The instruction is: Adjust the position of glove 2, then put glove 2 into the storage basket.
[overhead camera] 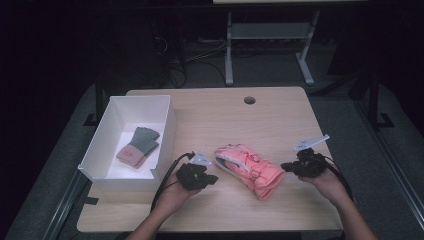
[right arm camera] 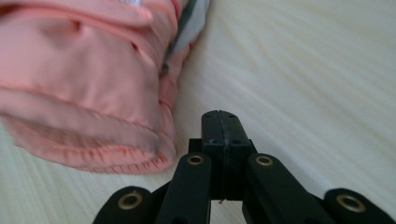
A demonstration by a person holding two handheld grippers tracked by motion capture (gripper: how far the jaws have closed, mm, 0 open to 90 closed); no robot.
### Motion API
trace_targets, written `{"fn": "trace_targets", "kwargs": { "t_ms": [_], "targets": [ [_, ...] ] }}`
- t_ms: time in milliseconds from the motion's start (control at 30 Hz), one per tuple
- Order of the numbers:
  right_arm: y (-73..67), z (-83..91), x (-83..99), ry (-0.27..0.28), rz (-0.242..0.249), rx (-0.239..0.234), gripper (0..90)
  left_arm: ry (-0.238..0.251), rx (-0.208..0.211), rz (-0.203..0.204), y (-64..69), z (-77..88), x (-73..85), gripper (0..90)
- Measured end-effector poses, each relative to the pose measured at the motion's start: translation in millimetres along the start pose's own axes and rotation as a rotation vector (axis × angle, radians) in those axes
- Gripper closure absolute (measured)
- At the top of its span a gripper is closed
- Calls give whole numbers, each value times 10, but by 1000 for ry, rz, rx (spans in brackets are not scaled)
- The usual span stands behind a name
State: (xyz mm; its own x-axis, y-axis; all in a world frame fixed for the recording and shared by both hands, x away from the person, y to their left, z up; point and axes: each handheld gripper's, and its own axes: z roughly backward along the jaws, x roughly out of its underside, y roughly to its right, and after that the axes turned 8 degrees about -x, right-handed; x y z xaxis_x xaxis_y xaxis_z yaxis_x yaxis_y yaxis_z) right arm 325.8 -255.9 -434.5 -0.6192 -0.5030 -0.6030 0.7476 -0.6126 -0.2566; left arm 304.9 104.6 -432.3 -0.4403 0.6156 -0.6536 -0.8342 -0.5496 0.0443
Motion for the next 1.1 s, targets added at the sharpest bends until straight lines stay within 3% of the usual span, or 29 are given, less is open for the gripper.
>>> {"fn": "trace_targets", "kwargs": {
  "t_ms": [300,567,633,967,1100],
  "targets": [
    [-7,-143,10,-25,19,-24,900,-13,28,-16,61,-294,-254,897],
    [-86,-215,-6,-45,51,-65,900,10,36,2,40,-354,-298,897],
    [-135,-233,-9,-51,64,-82,900,2,34,-9,10,-340,-293,897],
    [-458,-360,-103,-74,131,-148,900,31,41,43,-215,-267,-225,897],
    [-552,-426,-138,-77,154,-179,900,26,39,45,-317,-229,-202,897]
  ]
}}
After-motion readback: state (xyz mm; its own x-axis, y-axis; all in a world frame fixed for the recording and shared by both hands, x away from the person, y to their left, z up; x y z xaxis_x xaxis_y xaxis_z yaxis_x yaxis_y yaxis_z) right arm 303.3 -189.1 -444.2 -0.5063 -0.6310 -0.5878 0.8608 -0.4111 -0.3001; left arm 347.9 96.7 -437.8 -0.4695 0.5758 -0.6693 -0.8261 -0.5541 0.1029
